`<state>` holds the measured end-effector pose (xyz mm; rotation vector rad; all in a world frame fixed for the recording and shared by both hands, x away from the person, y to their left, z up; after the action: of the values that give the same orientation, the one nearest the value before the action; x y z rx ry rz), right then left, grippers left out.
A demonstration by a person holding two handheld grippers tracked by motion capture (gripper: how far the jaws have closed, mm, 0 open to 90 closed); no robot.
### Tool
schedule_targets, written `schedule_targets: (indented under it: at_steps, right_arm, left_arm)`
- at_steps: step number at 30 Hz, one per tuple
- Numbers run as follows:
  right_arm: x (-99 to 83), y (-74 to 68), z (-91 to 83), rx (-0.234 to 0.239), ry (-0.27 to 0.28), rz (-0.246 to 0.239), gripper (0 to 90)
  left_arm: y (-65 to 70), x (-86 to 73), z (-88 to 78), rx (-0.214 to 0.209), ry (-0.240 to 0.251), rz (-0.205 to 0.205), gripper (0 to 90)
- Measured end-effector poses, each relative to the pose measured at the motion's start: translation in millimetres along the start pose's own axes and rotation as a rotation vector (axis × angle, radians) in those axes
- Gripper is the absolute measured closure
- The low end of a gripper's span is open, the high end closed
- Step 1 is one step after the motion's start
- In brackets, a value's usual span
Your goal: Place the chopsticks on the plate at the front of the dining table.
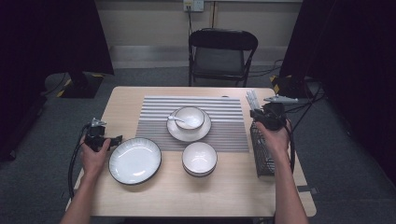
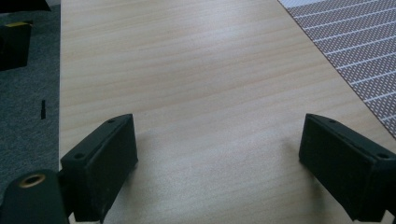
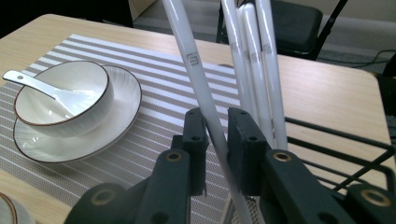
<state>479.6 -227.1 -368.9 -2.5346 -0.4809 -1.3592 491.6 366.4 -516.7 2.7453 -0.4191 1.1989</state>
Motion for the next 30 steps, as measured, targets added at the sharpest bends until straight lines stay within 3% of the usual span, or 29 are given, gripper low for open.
schedule_targets:
  at_steps: [7, 11, 17, 18, 30]
  right_arm:
    - [3.1, 3.5, -8.8, -0.016, 0.055, 0.015, 79.3]
    - [6.5, 1.7, -12.5, -0.032, 0.057, -0.009, 80.2]
    - [14.6, 0.7, -19.6, -0.056, 0.123, -0.012, 84.9]
    - [15.6, 0.3, -20.5, -0.04, 0.128, -0.009, 84.8]
    - [1.7, 4.9, -10.6, -0.036, 0.085, 0.011, 84.8]
  left_arm:
    - [0.0, 0.0, 0.0, -0.001, 0.0, 0.0, 10.8]
    - [0.0, 0.0, 0.0, 0.0, 0.0, 0.0, 10.8]
    - [-0.1, 0.0, 0.0, -0.002, 0.001, 0.0, 10.8]
    - [-0.1, 0.0, 0.1, -0.002, 0.002, 0.0, 10.8]
    - [0.0, 0.0, 0.1, -0.001, 0.001, 0.0, 10.8]
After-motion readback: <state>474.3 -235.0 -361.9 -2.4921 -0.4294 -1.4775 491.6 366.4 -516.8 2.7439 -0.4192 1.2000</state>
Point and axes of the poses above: each handheld gripper's, and its own axes: z roughly forward along the jaws, x roughly out of its top, y roughly to its right, the point moved 2 cm from there along z, roughly forward along the jaws, and after that the axes turned 1 degree about x, right-handed, at the moved point
